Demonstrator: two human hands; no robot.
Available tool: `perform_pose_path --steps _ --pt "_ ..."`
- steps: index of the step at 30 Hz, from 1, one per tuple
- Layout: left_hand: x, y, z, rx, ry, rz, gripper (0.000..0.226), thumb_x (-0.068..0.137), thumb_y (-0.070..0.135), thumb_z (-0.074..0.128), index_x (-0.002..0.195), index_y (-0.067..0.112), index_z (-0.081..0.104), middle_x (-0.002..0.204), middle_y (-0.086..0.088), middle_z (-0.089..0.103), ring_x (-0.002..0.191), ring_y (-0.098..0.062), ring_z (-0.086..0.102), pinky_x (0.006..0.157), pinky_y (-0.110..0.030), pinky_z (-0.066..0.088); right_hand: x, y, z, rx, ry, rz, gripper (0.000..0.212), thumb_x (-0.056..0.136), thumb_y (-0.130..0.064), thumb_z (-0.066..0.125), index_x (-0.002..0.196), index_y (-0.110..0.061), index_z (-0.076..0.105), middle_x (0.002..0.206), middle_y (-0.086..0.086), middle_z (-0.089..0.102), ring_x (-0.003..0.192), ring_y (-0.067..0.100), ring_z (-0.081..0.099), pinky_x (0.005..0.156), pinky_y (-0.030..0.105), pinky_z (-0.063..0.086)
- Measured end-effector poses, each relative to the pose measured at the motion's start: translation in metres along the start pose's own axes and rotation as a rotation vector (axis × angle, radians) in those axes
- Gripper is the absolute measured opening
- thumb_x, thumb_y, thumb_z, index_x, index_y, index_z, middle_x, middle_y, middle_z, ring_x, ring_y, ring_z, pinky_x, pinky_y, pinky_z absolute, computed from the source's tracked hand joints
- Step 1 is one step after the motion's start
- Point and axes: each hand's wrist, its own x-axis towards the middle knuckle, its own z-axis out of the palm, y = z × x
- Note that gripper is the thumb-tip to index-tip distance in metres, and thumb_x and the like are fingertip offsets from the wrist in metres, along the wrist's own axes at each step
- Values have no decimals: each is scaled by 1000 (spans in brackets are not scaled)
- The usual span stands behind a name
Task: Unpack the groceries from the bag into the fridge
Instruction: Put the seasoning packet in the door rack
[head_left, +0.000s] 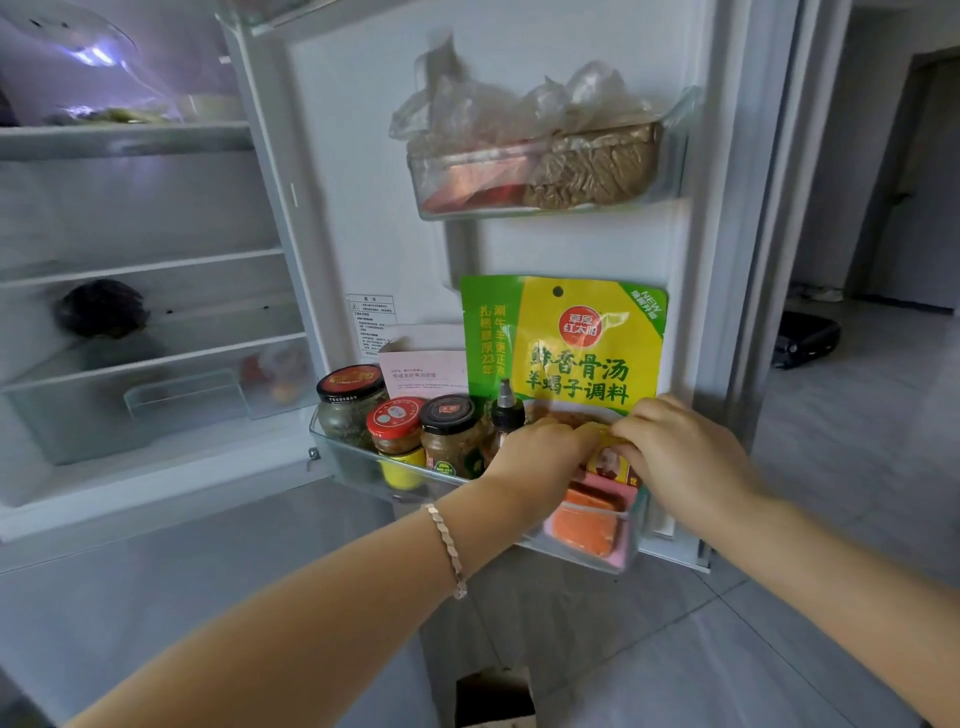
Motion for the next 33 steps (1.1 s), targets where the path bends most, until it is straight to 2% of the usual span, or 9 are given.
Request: perform_pose_path --steps 5,9,12,15,18,22,25,28,33 --pt "-17 1 -6 -3 70 -5 25 92 4 49 116 9 55 106 -13 63 98 -33 57 68 -35 38 -4 1 -1 10 -12 -72 26 91 -17 55 116 -17 61 111 1 57 109 22 50 73 37 53" --pt "-52 -17 -23 -142 178 -26 25 84 1 52 106 7 63 99 -10 65 89 -31 61 66 -41 52 -7 -3 -7 37 107 -160 34 59 -7 83 90 -8 72 84 7 68 73 29 64 50 39 55" --pt "-91 -30 -35 -153 168 -98 27 83 14 45 101 7 64 99 -9 65 87 -30 62 65 -37 51 -5 -26 -19 13 83 -209 21 64 -6 79 84 -11 73 85 7 68 76 29 63 61 40 54" --pt "-128 -51 -38 -112 10 -279 27 92 21 42 113 18 60 111 1 62 102 -25 59 78 -34 49 -3 -63 -26 85 -43 -366 20 88 -21 57 105 -19 68 104 1 64 100 24 57 80 34 45" --pt "-171 -85 -35 -159 -330 -545 26 94 26 45 118 23 56 117 4 61 108 -19 56 85 -25 43 4 -116 -25 152 -313 -454 26 92 -34 48 115 -27 58 113 -3 60 105 19 56 80 30 45" --pt "-252 -140 -16 -338 -629 -807 29 94 23 48 103 1 66 98 -13 71 74 -21 63 55 -15 42 17 -209 2 180 -629 -510 25 88 -35 53 111 -27 62 114 -4 61 108 17 55 81 26 43" --pt "-321 -177 -7 -364 -698 -991 32 95 23 45 79 3 64 78 -10 65 53 -10 50 56 -13 39 31 -294 36 168 -787 -571 26 87 -32 55 107 -22 66 113 0 66 107 22 60 87 32 50" --pt "-397 -203 -8 -331 -662 -1161 24 94 24 49 91 7 66 105 -11 68 71 -15 57 57 -15 41 38 -382 65 148 -921 -647 31 88 -30 53 112 -14 66 113 6 67 101 24 64 86 32 50" --pt "-514 -213 -31 -288 -566 -1445 32 92 29 50 110 6 63 112 -11 64 107 -28 60 79 -27 45 31 -514 85 90 -1090 -818 38 89 -32 51 109 -2 63 81 4 62 70 19 58 74 27 48"
